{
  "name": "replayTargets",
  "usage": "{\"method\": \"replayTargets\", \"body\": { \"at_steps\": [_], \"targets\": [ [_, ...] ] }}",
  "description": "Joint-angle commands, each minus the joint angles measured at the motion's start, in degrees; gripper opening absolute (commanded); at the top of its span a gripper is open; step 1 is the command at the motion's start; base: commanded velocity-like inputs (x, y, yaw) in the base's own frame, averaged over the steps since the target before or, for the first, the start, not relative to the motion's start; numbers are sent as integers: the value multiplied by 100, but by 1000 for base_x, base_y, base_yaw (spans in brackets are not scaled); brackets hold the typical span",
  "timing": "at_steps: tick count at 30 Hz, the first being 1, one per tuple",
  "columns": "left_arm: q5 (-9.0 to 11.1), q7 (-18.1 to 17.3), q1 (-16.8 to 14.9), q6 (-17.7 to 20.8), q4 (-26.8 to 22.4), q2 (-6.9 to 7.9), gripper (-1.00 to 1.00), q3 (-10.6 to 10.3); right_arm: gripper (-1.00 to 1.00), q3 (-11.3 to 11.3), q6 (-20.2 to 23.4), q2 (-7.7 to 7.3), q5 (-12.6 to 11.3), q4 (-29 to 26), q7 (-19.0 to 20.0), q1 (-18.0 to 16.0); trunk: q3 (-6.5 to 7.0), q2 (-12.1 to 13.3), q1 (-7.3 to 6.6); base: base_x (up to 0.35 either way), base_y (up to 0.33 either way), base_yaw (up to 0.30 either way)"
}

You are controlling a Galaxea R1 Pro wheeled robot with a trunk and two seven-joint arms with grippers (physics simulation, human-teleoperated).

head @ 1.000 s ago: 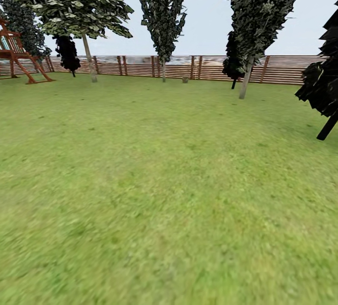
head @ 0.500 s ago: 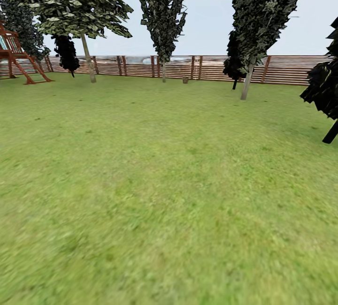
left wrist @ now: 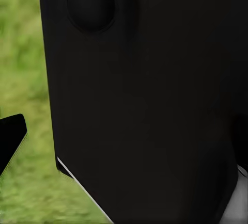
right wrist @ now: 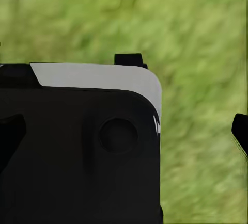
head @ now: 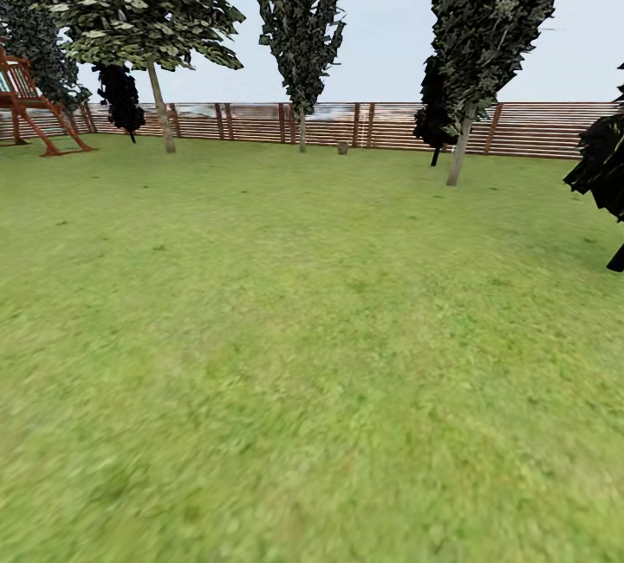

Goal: Take the three Easter eggs out of the wicker basket on the lawn in the garden, then place them on the lawn next to a single tree (choose any tree) so that all three eggs are next to the same tree and none are left in the basket.

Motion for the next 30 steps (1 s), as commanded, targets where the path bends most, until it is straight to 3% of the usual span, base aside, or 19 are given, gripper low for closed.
{"method": "replayTargets", "body": {
  "at_steps": [1,30],
  "targets": [
    [7,-4,-1,-13,-1,-1,100,16,100,-30,-21,-1,12,6,18,-3,-5,-2,3,332,0,0],
    [7,-4,-1,-13,-1,-5,100,7,100,-29,-20,0,12,6,18,-3,-5,-2,3,332,0,0]
  ]
}}
